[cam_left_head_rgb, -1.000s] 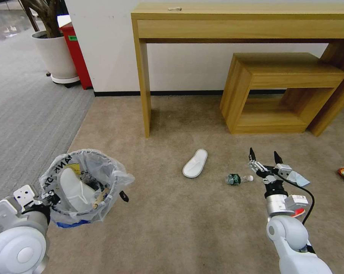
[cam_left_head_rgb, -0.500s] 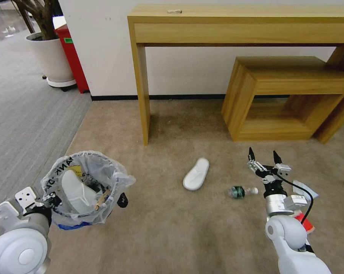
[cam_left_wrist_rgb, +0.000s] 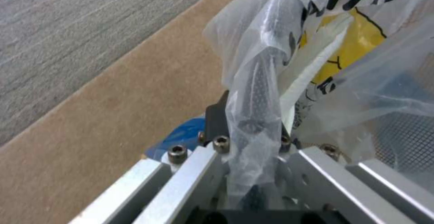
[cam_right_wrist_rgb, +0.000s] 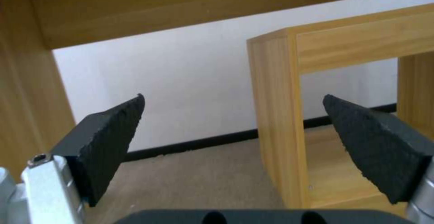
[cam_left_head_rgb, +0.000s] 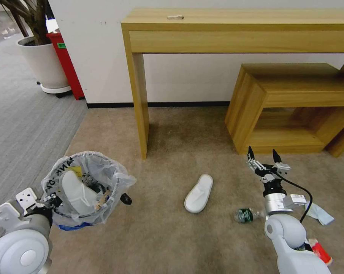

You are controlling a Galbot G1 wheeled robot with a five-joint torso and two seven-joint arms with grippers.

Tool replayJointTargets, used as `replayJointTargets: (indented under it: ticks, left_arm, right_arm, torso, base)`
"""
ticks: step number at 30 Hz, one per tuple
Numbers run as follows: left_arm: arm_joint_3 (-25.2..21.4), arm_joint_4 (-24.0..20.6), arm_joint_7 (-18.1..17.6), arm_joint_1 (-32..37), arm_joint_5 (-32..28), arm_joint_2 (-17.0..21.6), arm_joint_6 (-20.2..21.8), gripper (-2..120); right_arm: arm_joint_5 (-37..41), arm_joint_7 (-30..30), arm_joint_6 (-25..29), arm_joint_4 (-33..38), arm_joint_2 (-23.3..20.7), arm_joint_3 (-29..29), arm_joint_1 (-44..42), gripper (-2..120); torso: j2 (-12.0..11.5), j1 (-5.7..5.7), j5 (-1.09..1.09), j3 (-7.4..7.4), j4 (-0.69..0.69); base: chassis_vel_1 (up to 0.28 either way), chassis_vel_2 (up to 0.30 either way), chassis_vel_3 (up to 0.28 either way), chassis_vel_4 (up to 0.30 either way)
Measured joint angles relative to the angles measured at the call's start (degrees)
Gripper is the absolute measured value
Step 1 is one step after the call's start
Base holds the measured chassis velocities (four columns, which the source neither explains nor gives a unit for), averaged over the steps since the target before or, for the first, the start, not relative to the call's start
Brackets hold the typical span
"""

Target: Pick up the trash bin and place the garbage on the floor into it.

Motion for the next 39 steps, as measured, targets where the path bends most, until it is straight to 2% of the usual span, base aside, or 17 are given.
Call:
replayJointTargets:
  ticks: [13,31,34,37,38,39]
  left_arm:
    - [0.23,1.07,1.19,0.84,4.91,0.43,-1.85,0]
    - [0.57,1.25,1.97,1.41,5.36,0.85,-2.85,0]
    - [0.73,1.23,2.24,1.45,5.76,0.81,-3.08,0]
    - [1.05,0.99,2.38,1.48,6.09,0.63,-3.15,0]
    - [1.05,0.99,2.38,1.48,6.09,0.63,-3.15,0]
    - [1.14,0.89,2.39,1.53,6.14,0.57,-3.15,0]
  right_arm:
    - [-1.34,0.69,-0.30,1.03,-0.20,-0.14,-0.03,100]
    - [-2.62,0.63,-0.63,1.97,-0.29,-1.47,-1.45,100]
    - [-2.91,1.72,-2.21,2.29,-0.98,-3.26,-1.55,100]
    - [-0.75,4.37,-7.87,3.76,-2.43,-6.83,-1.47,100]
    - [-0.75,4.37,-7.87,3.76,-2.43,-6.83,-1.47,100]
    - [0.31,5.83,-10.75,4.14,-2.95,-8.72,-1.19,100]
  torso:
    - [0.00,-0.01,0.00,-0.02,0.01]
    - [0.00,-0.01,0.00,-0.02,0.01]
    - [0.00,-0.01,0.00,-0.01,0.01]
    - [0.00,-0.01,-0.01,-0.01,0.00]
    - [0.00,-0.01,-0.01,-0.01,0.00]
    - [0.00,-0.01,-0.01,-0.01,0.00]
  base:
    - [-0.028,0.021,0.029,-0.018]
    - [0.000,0.000,0.000,0.000]
    - [0.000,0.000,0.000,0.000]
    - [0.000,0.000,0.000,0.000]
    - [0.000,0.000,0.000,0.000]
    - [0.000,0.000,0.000,0.000]
